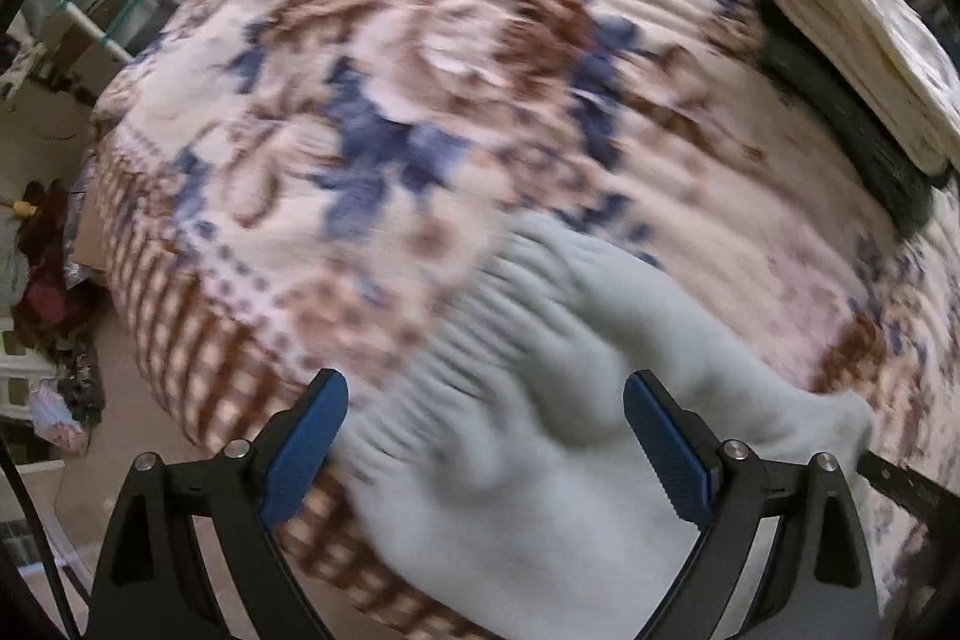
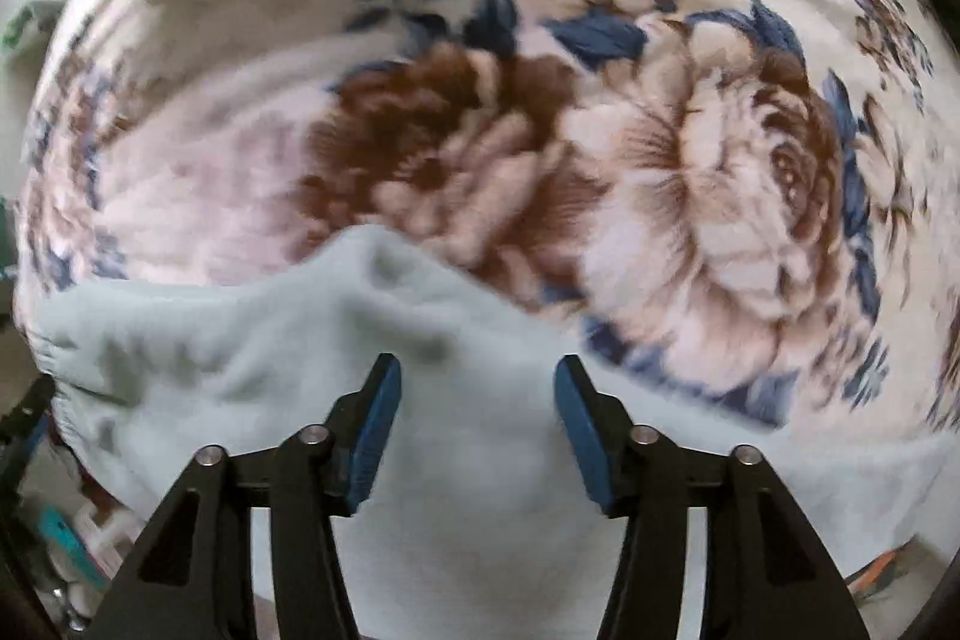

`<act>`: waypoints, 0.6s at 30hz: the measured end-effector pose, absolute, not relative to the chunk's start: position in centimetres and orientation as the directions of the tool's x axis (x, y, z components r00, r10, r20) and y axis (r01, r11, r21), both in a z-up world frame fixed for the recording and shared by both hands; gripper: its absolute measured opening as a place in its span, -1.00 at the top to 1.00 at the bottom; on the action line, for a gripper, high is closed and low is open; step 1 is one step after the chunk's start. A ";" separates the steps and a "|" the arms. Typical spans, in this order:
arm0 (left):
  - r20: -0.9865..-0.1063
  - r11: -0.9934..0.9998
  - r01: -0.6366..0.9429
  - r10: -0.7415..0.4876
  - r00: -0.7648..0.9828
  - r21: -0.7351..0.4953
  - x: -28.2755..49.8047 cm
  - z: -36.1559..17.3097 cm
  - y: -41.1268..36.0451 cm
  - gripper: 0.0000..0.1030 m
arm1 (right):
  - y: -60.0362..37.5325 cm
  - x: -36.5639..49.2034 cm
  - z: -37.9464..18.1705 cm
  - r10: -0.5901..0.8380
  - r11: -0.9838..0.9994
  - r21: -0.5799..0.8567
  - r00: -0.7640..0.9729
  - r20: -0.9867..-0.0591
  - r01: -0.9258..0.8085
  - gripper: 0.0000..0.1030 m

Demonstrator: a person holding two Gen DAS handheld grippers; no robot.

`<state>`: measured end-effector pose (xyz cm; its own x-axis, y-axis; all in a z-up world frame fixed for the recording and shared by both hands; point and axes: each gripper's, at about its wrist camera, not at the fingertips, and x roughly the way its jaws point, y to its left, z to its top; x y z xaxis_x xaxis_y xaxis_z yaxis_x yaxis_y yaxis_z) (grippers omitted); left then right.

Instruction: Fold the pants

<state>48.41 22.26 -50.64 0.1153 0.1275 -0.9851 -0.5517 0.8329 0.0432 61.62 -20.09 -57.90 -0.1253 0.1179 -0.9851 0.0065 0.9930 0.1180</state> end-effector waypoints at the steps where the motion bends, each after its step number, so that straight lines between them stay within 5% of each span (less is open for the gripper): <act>1: -0.987 0.832 -0.554 0.120 0.104 0.042 48.6 -50.9 22.7 -0.84 | -19.3 61.5 -57.9 0.120 0.993 0.120 -0.124 -0.985 0.009 -0.12; 10: -1.000 0.821 -0.570 -0.008 0.025 -0.021 50.0 -58.9 27.0 -1.00 | -21.0 61.4 -63.7 0.202 0.969 0.172 -0.171 -0.964 0.176 -0.12; 16: -0.988 0.877 -0.472 0.142 0.069 0.093 49.9 -52.6 22.0 -0.99 | -18.7 60.4 -62.7 0.264 0.954 0.238 -0.136 -0.955 0.181 -0.17; 17: -0.983 0.891 -0.441 0.160 0.088 0.105 49.8 -51.3 20.4 -0.99 | -19.5 59.3 -61.6 0.300 0.940 0.273 -0.112 -0.947 0.206 -0.22; 18: -0.978 0.909 -0.401 0.171 0.116 0.112 49.8 -49.9 18.3 -0.99 | -20.5 58.7 -60.9 0.341 0.920 0.314 -0.081 -0.937 0.235 -0.49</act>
